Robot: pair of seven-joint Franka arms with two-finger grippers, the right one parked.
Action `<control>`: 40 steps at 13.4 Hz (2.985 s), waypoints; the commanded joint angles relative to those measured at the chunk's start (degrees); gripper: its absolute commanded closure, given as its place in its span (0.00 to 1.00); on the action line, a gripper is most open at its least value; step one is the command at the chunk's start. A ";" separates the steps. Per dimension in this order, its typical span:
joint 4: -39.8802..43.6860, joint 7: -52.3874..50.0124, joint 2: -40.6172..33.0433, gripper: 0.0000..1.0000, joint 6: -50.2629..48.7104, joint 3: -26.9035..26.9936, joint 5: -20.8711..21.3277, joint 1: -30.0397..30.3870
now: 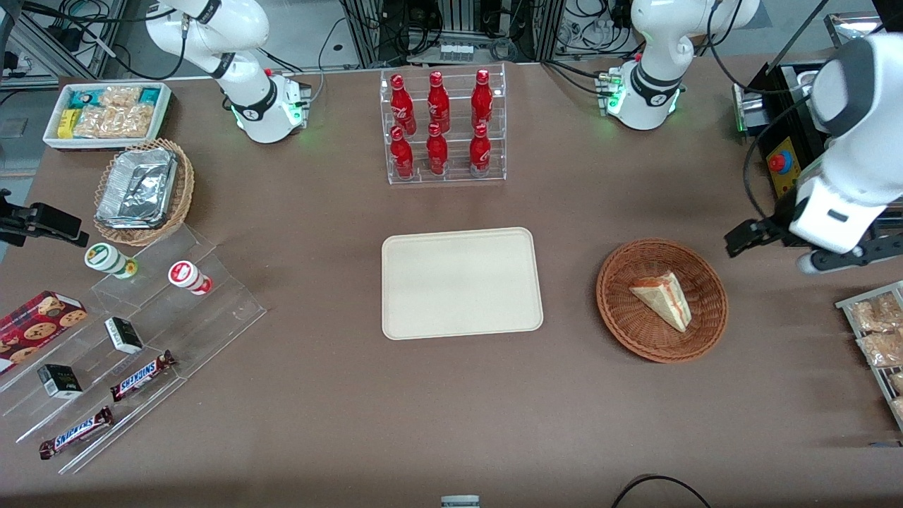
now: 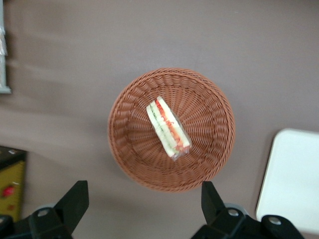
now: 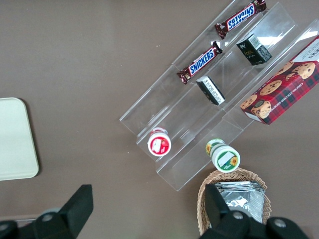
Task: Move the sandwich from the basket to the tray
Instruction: 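Move the left gripper over the wicker basket above the sandwich, then lower the open left gripper around the wrapped sandwich in the basket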
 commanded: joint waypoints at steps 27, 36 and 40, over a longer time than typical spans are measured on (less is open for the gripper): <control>-23.06 -24.93 6.06 0.00 33.05 -0.21 0.67 -3.27; -22.97 -25.72 11.68 0.00 39.37 -0.04 0.67 -3.10; -22.53 -25.72 14.49 0.18 42.09 -0.04 0.40 -2.74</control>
